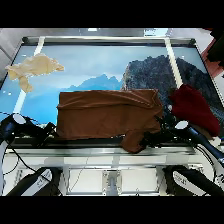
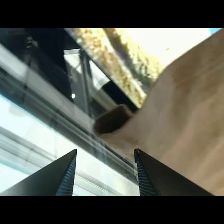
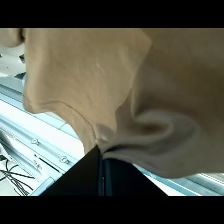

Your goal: Fold the shirts.

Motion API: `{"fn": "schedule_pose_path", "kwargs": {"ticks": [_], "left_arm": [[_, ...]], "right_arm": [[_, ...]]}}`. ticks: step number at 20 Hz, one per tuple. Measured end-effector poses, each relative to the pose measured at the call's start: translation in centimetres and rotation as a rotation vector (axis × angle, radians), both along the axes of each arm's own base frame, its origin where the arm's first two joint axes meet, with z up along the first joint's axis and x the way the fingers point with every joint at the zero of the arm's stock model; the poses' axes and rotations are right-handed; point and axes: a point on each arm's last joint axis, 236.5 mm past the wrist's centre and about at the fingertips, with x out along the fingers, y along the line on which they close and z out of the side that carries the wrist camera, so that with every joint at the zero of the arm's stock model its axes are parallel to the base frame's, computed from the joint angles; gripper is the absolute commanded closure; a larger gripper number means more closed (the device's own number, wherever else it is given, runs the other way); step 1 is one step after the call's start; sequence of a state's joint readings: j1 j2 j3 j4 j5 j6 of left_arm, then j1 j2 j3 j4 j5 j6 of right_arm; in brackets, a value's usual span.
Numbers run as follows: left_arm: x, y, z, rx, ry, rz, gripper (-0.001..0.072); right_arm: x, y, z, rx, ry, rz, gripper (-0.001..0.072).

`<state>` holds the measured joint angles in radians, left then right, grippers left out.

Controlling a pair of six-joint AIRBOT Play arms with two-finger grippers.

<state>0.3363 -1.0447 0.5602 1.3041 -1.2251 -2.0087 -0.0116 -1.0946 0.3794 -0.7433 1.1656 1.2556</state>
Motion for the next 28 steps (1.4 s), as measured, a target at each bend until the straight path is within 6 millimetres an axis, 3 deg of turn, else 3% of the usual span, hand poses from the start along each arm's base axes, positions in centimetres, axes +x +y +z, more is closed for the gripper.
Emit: {"fn": "schedule_pose_path", "kwargs": {"ticks": [9,10,11,12,16,19,24,28], "left_arm": [[1.6,-0.3,-0.3,-0.015,-0.049,0.048,0.0297],[1.6,-0.4,-0.5,-0.02,-0.044,0.052,0.0391],[1.4,-0.6,-0.8,-0.03,-0.033,0.056,0.0571],[1.3,-0.8,-1.0,-0.039,-0.024,0.06,0.0693],[2.2,-0.8,-0.9,-0.047,-0.039,0.064,0.0695],[5.3,0.0,1.2,-0.032,-0.144,0.002,0.0695],[10.5,1.6,7.3,0.035,-0.356,-0.137,0.0695],[13.8,1.1,11.3,0.029,-0.514,-0.192,0.0696]], "right_arm": [[0.2,0.1,0.1,0.006,-0.003,-0.01,0.0673],[0.2,0.1,0.1,0.007,-0.004,-0.01,0.0673],[0.2,0.1,0.1,0.007,-0.003,-0.011,0.0673],[0.2,0.1,0.1,0.007,-0.003,-0.011,0.0673],[0.5,0.1,0.4,0.008,-0.017,-0.011,0.0675],[2.3,0.0,2.2,0.017,-0.086,-0.013,0.0675],[6.6,-1.4,7.7,0.017,-0.262,-0.03,0.0676],[9.9,-2.4,11.3,-0.01,-0.377,-0.069,0.0678]]}}
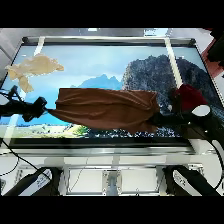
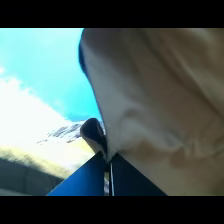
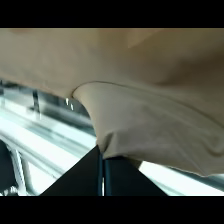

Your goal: Fold the shirts.

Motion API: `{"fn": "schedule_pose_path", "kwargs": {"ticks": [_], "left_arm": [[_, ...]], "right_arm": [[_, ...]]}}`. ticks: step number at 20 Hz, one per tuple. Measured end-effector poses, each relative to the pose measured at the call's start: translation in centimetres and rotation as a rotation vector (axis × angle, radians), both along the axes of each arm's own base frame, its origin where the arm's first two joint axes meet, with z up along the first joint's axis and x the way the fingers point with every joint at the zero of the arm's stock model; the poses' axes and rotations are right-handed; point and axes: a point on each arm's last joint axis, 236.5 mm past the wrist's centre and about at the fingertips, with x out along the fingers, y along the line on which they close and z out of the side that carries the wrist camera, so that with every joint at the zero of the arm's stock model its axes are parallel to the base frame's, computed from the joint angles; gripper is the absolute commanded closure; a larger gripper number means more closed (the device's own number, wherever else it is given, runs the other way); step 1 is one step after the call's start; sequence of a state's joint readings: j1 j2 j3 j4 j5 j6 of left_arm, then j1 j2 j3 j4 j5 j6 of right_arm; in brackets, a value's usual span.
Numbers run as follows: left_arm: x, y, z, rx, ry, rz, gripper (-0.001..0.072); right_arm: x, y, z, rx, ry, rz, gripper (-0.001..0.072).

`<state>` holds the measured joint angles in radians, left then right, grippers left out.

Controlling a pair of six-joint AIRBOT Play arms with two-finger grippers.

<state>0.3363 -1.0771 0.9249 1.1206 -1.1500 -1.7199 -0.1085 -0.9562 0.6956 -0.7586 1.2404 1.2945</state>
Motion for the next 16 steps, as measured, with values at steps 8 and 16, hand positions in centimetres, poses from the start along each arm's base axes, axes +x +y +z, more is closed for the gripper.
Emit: {"fn": "schedule_pose_path", "kwargs": {"ticks": [8,16], "left_arm": [[8.9,1.2,7.7,0.035,-0.314,0.01,0.0697],[16.5,-0.7,1.0,0.126,-0.247,-0.073,0.0698]], "right_arm": [[10.1,-2.5,7.0,-0.063,-0.262,-0.147,0.0678],[20.1,-1.6,1.9,-0.079,-0.229,-0.206,0.0679]]}}
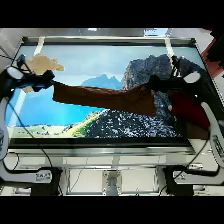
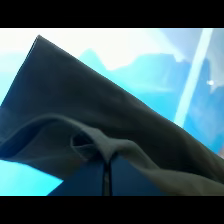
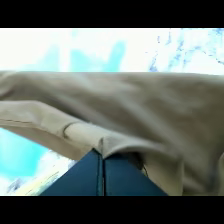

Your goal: Fold the shirts.

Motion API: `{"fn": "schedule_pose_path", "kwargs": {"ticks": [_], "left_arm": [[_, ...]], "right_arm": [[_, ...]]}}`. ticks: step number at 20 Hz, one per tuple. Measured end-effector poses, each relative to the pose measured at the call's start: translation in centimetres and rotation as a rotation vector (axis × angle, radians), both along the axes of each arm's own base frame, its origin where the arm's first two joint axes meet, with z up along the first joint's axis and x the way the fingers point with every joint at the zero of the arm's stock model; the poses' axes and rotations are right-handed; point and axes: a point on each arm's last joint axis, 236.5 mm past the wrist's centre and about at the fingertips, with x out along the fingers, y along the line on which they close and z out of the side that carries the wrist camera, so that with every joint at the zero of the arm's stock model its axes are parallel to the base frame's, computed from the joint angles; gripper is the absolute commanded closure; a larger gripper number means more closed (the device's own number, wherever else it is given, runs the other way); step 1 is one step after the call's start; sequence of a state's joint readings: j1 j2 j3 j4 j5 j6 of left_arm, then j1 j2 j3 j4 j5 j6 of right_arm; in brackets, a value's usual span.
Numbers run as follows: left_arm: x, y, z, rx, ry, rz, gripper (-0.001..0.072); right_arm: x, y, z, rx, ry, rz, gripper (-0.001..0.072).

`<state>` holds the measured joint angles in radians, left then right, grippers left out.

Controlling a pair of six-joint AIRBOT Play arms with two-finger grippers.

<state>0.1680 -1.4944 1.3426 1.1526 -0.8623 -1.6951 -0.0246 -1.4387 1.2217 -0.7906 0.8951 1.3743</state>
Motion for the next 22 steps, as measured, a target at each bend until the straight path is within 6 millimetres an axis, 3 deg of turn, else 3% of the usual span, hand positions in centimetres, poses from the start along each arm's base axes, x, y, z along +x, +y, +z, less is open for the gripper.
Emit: {"fn": "schedule_pose_path", "kwargs": {"ticks": [6,10,11,12,13,15,16,18,20,22], "left_arm": [[2.5,2.6,-5.7,0.11,0.059,0.094,0.0696],[3.0,3.2,-7.0,0.134,0.065,0.109,0.0695],[3.1,3.2,-7.1,0.132,0.064,0.113,0.0612],[3.3,3.1,-7.1,0.127,0.059,0.115,0.0393],[3.5,2.9,-6.9,0.113,0.052,0.118,0.0262],[4.1,2.3,-5.9,0.093,0.03,0.102,0.0265],[4.5,2.1,-5.0,0.085,0.013,0.093,0.0265],[5.5,1.8,-2.2,0.08,-0.04,0.079,0.0266],[6.6,1.2,1.2,0.068,-0.108,0.057,0.0265],[7.5,-0.7,4.6,0.071,-0.196,-0.03,0.0264]], "right_arm": [[1.3,-1.7,-9.5,-0.075,0.174,-0.048,0.0678],[0.3,-1.7,-13.1,-0.092,0.263,-0.032,0.0675],[0.2,-1.7,-13.5,-0.094,0.272,-0.029,0.0673],[0.1,-1.7,-13.7,-0.095,0.28,-0.026,0.0662],[0.0,-1.7,-13.6,-0.093,0.287,-0.021,0.0642],[0.0,-1.7,-12.7,-0.088,0.287,-0.004,0.0614],[0.1,-1.7,-11.6,-0.086,0.274,0.015,0.0563],[0.4,-2.0,-8.5,-0.087,0.226,0.044,0.0247],[0.6,-3.0,-5.1,-0.097,0.17,0.052,0.0227],[0.3,-4.9,-2.8,-0.134,0.138,0.047,0.0191]]}}
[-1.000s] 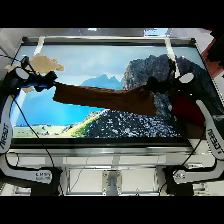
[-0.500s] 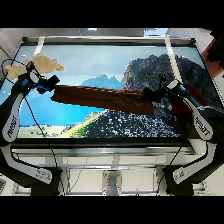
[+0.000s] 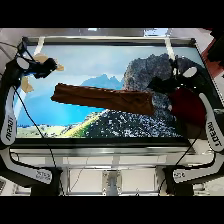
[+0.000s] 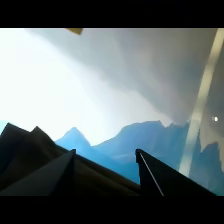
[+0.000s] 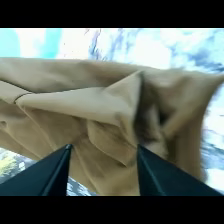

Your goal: Fold the shirts.

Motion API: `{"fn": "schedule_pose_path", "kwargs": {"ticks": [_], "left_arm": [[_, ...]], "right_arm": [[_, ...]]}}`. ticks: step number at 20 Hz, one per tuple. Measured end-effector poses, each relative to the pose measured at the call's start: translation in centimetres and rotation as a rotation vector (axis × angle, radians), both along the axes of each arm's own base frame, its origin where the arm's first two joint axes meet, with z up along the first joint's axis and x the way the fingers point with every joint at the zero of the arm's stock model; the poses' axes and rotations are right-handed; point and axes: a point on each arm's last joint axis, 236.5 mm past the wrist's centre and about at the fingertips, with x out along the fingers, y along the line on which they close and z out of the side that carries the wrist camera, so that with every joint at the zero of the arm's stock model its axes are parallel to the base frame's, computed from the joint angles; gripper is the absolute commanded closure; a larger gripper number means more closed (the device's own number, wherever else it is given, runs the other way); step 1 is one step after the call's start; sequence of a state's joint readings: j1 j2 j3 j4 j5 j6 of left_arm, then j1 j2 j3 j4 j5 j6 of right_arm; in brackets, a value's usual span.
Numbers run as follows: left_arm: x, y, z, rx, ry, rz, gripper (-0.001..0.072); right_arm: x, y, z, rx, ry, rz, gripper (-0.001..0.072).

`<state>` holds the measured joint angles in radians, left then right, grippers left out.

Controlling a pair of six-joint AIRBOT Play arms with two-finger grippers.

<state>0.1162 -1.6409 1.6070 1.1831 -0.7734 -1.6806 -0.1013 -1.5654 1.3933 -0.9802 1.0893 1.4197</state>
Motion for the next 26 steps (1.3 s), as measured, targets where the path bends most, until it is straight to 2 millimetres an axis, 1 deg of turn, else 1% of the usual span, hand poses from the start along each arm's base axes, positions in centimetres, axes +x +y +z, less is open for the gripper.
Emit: {"fn": "schedule_pose_path", "kwargs": {"ticks": [2,3,4,5,8,10,12,14,15,17,19,23,24,25,26], "left_arm": [[0.2,-3.8,2.3,0.039,-0.069,-0.16,0.0265],[0.0,-5.8,2.6,0.063,-0.085,-0.232,0.0265],[-0.4,-8.0,2.6,0.092,-0.09,-0.306,0.0265],[-0.8,-9.9,2.1,0.122,-0.084,-0.369,0.0265],[-2.3,-15.5,-0.7,0.235,-0.038,-0.538,0.0267],[-3.4,-18.5,-3.1,0.304,0.004,-0.622,0.0268],[-4.3,-20.6,-5.8,0.359,0.052,-0.676,0.0317],[-5.2,-22.1,-8.6,0.39,0.11,-0.715,0.0366],[-5.7,-22.5,-10.0,0.403,0.138,-0.733,0.0367],[-6.3,-23.0,-12.1,0.416,0.182,-0.75,0.0367],[-6.7,-23.2,-13.5,0.424,0.213,-0.76,0.0367],[-7.1,-23.4,-14.8,0.429,0.243,-0.766,0.0369],[-7.1,-23.4,-14.9,0.428,0.245,-0.766,0.043],[-7.1,-23.4,-15.0,0.427,0.249,-0.763,0.0525],[-7.1,-23.4,-15.1,0.427,0.25,-0.764,0.0528]], "right_arm": [[-0.9,-1.9,0.5,-0.026,0.021,-0.014,0.0177],[-1.4,-2.7,0.4,-0.027,0.042,-0.025,0.0093],[-1.8,-3.4,-0.1,-0.024,0.068,-0.036,0.0066],[-2.4,-3.9,-0.8,-0.013,0.102,-0.046,0.0027],[-3.6,-4.6,-3.4,0.037,0.2,-0.064,0.0027],[-3.9,-4.6,-5.2,0.075,0.254,-0.071,0.0027],[-4.2,-4.2,-6.9,0.116,0.296,-0.063,0.0027],[-4.1,-3.7,-8.5,0.155,0.322,-0.058,0.0027],[-4.1,-3.4,-9.1,0.176,0.33,-0.055,0.0028],[-3.8,-2.8,-10.1,0.213,0.337,-0.054,0.0028],[-3.4,-2.0,-10.5,0.254,0.338,-0.054,0.0029],[-2.5,-0.1,-11.1,0.29,0.321,-0.048,0.0033],[-2.4,0.6,-11.1,0.295,0.314,-0.039,0.0033],[-2.2,1.3,-11.1,0.3,0.308,-0.029,0.0034],[-2.2,2.0,-11.1,0.302,0.306,-0.019,0.0036]]}}
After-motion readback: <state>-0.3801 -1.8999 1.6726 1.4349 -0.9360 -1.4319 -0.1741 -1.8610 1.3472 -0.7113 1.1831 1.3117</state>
